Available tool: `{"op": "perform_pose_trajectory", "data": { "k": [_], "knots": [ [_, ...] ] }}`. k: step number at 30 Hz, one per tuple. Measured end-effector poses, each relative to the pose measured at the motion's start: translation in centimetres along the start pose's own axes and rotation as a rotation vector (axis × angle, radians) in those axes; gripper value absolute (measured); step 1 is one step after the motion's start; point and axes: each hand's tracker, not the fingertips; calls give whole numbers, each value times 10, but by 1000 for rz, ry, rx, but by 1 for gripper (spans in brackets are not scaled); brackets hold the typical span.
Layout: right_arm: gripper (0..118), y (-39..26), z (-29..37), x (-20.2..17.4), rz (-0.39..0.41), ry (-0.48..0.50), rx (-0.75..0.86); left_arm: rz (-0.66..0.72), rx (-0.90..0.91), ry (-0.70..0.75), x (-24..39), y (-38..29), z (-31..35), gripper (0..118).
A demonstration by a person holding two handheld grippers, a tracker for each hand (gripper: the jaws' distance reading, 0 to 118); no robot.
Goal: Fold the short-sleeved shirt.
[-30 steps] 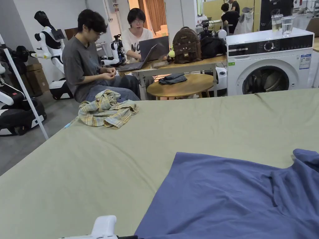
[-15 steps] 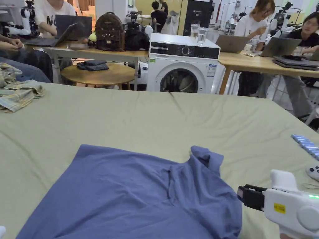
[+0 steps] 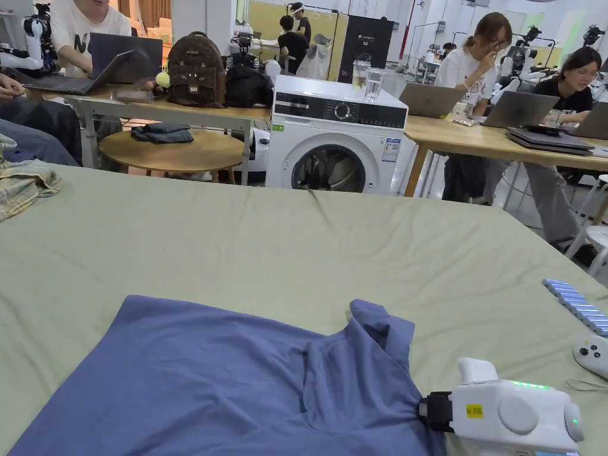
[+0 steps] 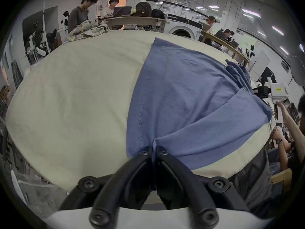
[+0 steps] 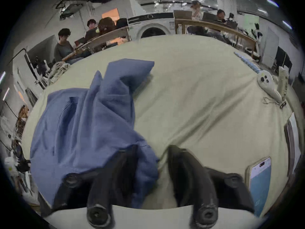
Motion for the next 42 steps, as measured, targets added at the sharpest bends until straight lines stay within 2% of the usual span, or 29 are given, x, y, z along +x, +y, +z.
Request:
{"op": "perform_pose_trajectory", "data": {
  "k": [1,3,5,7,8,11,13,17,20,30,42],
  "knots": [
    [7,1,-4,3,-9,31,-2,1,0,-1,0,2,0,0],
    [3,-3,-2,-3,23,-13,4,10,0,-6,1,9,5,0],
    [2,-5,10,-9,27,-12,21,32,8,-20,4,26,16,0],
    [2,-5,26,-8,-12,43,66,54,40,-40,7,47,31,0],
    [2,-4,38,-9,-17,48,94,65,71,-54,9,62,44,0],
    [2,4,85,-23,40,49,203,71,249,-69,11,116,69,0],
    [2,18,112,-31,49,65,275,70,329,-111,21,152,116,0],
    [2,54,162,-51,75,38,450,-15,514,-99,23,201,121,0],
    [2,92,186,-62,104,-13,491,-13,626,-94,24,290,128,0],
    [2,230,211,-84,67,-62,607,-93,690,27,5,465,35,0],
    [2,357,213,-129,89,-146,689,-74,757,129,-2,649,-12,0]
  ]
}}
